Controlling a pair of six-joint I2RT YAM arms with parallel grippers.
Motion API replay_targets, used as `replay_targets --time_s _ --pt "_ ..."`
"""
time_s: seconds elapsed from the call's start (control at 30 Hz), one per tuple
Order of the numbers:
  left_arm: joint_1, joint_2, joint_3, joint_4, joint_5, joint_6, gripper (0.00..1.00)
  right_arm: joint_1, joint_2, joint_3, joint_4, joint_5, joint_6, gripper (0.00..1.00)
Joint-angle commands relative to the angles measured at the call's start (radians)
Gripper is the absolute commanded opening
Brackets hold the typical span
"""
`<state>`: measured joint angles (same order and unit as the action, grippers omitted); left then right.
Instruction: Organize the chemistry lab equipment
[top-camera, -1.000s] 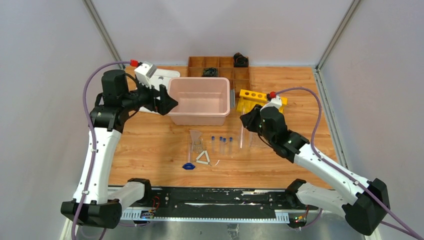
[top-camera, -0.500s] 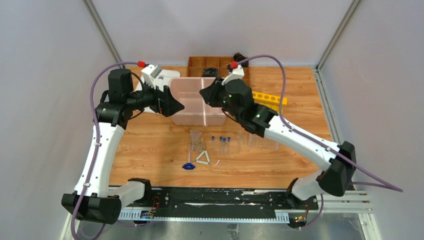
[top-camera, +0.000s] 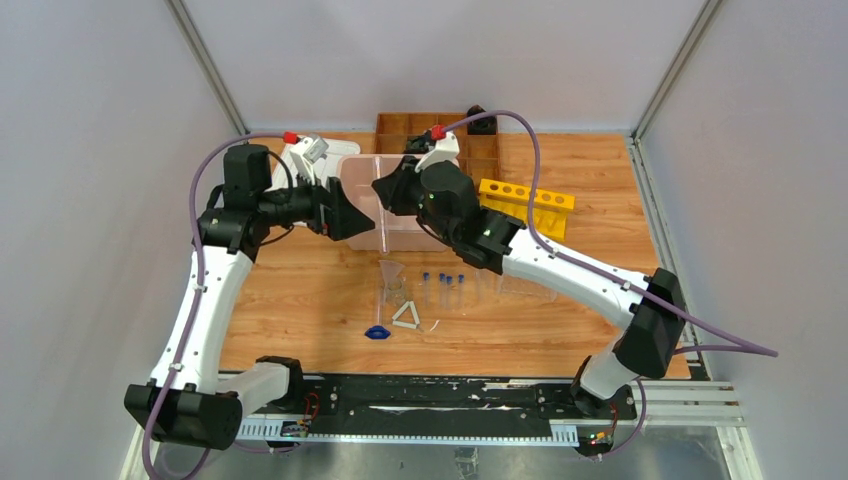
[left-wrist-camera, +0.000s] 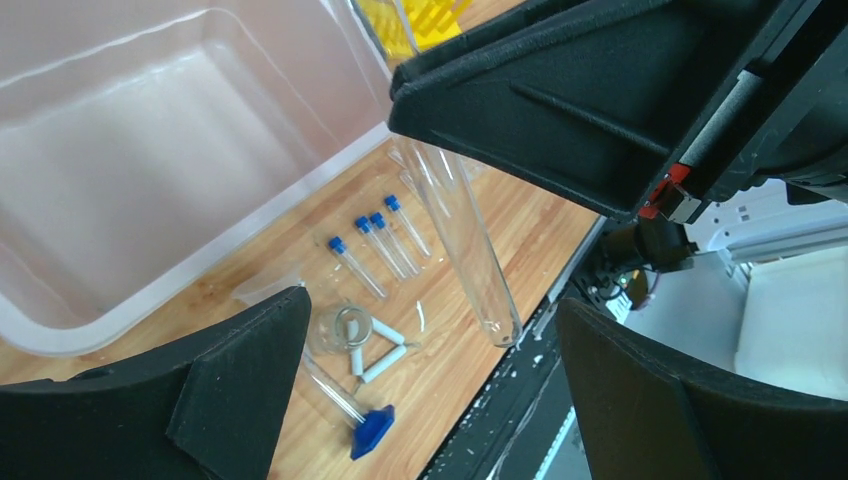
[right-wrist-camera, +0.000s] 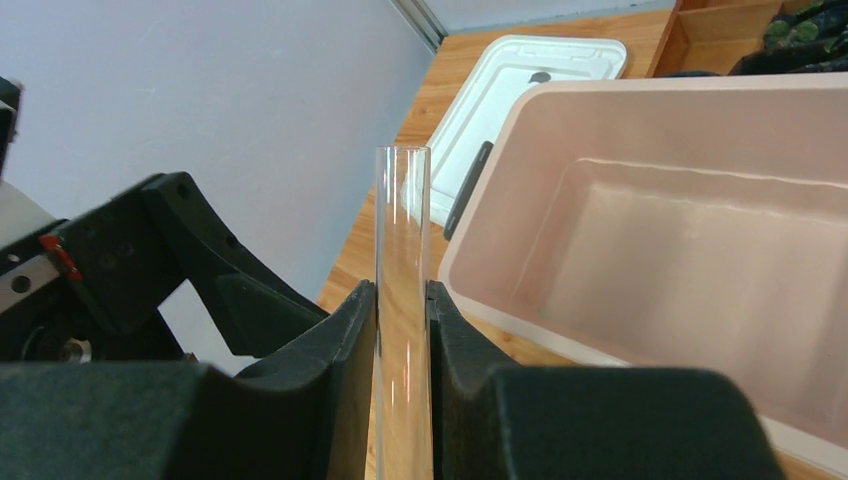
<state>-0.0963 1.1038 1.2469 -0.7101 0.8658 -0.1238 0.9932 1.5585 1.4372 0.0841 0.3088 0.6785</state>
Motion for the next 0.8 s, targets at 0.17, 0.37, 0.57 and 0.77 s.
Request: replay_targets --time_s 0.17,0.37,0.57,0.77 --pt "-0.057 0.026 -0.016 0.034 0.063 -0.054 0.92 0.030 0.014 0.053 0.065 0.043 -0.015 0.00" --pt "-0.094 0.070 -0.010 0.034 0.069 -0.048 0.82 0.032 -0.001 0.027 0.091 0.066 -0.023 0.00" --pt "-0.104 0.113 0.005 0.034 0.096 -0.045 0.59 0.032 -0.006 0.014 0.105 0.077 -0.027 0.00" --pt "-0.106 0.143 0.023 0.034 0.112 -0.035 0.35 0.032 -0.001 0.012 0.098 0.066 -0.020 0.00"
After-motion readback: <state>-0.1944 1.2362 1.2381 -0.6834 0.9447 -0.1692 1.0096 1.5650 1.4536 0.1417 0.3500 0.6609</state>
